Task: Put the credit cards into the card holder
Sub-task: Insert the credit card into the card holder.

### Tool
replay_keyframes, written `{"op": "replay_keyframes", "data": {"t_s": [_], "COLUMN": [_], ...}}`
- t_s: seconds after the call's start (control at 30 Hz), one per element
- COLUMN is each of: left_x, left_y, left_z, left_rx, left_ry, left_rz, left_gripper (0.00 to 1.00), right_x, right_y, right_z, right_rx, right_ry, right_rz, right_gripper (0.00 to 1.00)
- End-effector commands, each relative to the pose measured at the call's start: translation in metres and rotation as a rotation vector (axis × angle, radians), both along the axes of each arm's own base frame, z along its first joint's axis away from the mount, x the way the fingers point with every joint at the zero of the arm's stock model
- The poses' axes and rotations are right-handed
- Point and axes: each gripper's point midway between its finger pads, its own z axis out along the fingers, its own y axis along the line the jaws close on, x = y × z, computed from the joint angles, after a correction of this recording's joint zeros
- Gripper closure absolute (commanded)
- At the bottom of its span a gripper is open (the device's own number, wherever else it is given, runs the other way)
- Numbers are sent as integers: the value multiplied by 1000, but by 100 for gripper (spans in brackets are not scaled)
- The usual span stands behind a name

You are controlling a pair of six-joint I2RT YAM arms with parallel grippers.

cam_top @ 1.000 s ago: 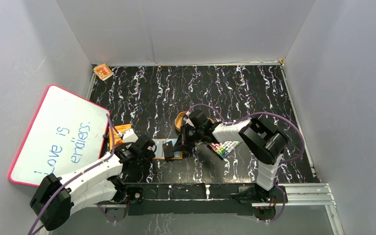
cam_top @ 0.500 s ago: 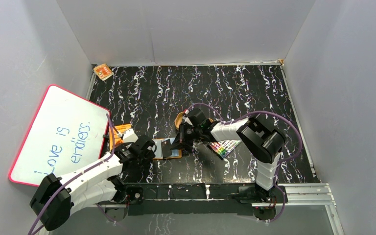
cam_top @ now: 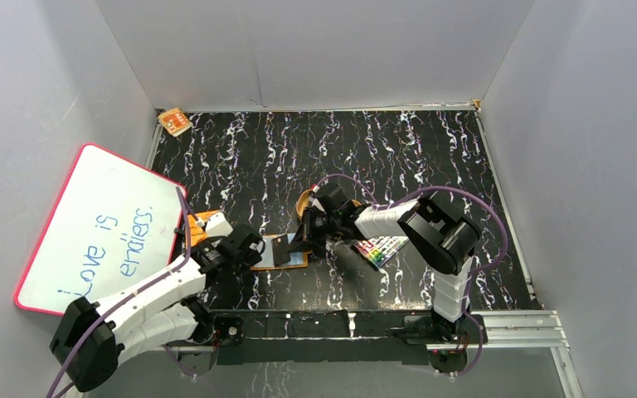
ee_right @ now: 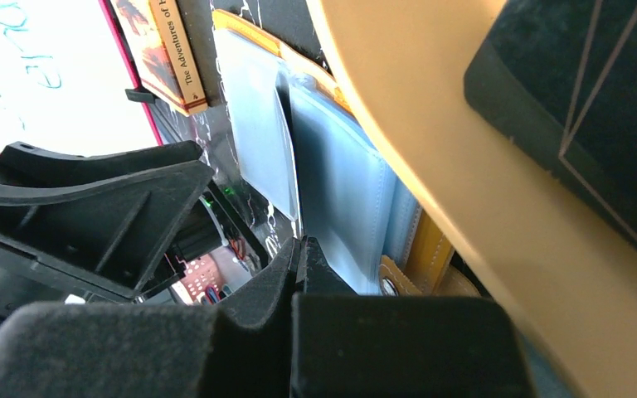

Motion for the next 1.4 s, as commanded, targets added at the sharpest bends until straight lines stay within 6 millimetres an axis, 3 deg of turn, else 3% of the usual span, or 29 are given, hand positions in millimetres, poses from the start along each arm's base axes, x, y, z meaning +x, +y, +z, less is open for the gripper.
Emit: {"op": "replay_keyframes", "data": {"t_s": [0.0,0.37,0.63,1.37], "left_x": [10,11,12,-3], "left_y": [10,28,14,0], "left_z": [10,-5,-24,-45], "left_rx": [66,92,27,-58], "left_ry": [-18,54,118,173], "left_rz": [36,126,56,3], "left_gripper": [38,49,68,82], "right_x": [3,2,3,13], "right_y": [1,-1,1,13], "right_z": [1,0,0,-4], "right_rx": [-2,-5,-6,-45], "right_ry": [-15,-18,-20,-44], "right_rz": [-4,1,-1,-65], "right_gripper": [100,100,100,100]}}
